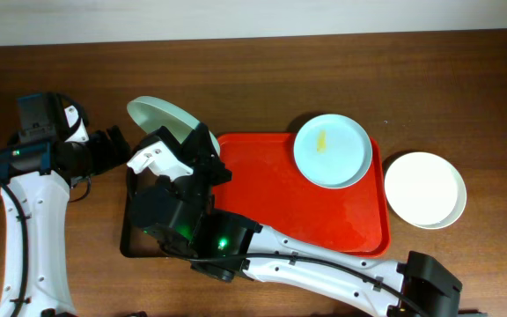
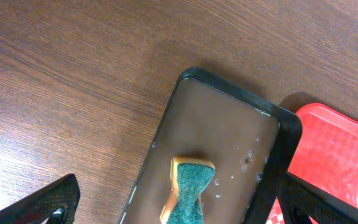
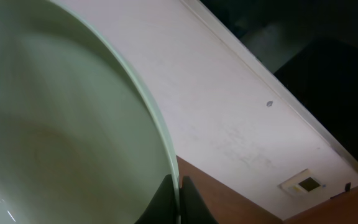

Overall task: Clean dirty plates on tray and stack at the side
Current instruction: 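Tilt the held pale blue plate over the black tray to drain it, then carry the pale blue plate right and set it on the white plate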

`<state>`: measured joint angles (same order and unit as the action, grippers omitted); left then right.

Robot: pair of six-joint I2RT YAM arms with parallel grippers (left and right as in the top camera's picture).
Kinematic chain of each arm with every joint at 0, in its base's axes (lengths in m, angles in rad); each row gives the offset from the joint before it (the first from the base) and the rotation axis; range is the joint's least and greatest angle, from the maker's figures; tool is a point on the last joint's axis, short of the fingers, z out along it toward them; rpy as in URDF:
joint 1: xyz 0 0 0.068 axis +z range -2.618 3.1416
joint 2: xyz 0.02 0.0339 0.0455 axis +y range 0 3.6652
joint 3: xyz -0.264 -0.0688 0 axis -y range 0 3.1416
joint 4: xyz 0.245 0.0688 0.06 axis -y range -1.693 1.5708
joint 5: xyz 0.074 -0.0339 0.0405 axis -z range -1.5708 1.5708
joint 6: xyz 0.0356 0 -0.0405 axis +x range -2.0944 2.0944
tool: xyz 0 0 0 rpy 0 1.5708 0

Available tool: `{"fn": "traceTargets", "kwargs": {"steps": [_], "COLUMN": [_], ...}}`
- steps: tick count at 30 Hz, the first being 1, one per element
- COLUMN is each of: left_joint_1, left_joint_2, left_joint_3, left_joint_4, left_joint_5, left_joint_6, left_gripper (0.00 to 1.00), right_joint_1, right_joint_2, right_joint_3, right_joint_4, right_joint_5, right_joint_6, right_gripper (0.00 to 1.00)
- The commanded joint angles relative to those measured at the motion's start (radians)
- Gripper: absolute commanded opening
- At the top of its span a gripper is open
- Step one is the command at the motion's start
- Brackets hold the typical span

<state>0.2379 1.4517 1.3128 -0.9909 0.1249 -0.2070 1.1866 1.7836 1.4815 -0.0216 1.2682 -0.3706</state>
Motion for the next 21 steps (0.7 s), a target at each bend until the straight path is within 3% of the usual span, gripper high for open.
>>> {"fn": "traceTargets", "kwargs": {"steps": [1,8,12,15,17,20,21], "left_joint_1": [0.003,0.003,0.003,0.003,0.003,0.003,0.003], "left_joint_2": [-0.005,-0.005,-0.005,-0.005,-0.005,-0.005,-0.005], "left_joint_3": [0.014,0.014,0.014,0.014,0.014,0.014,0.014], "left_joint_4": [0.001,0.001,0.001,0.001,0.001,0.001,0.001], "left_joint_5": [0.013,0.013,0.013,0.013,0.013,0.013,0.013], "left_joint_6": [-0.01,-0.01,-0.01,-0.01,-0.01,-0.01,-0.01], "left_gripper": [0.99,0.99,0.99,0.99,0.99,0.99,0.99], "right_joint_1": [0.004,-0.004,-0.01,-0.017,-0.026,-0.083,-0.129], "right_joint_2": [-0.003,-0.003,-0.003,-0.003,-0.003,-0.003,-0.003], "right_joint_3": [0.018,0.016,0.012,0.003,0.002,-0.006,-0.006], "right_joint_4": [0.003,-0.004,-0.063,-0.224,-0.401,-0.671,-0.721], "right_joint_5": [0.027,0.034,0.101,0.074,-0.099,-0.404,-0.513], "right_joint_6": [0.0,0.024,0.151,0.51,0.739,1.228,1.3], "right_gripper": [0.04,0.04,0.04,0.04,0.04,0.04,0.04]}}
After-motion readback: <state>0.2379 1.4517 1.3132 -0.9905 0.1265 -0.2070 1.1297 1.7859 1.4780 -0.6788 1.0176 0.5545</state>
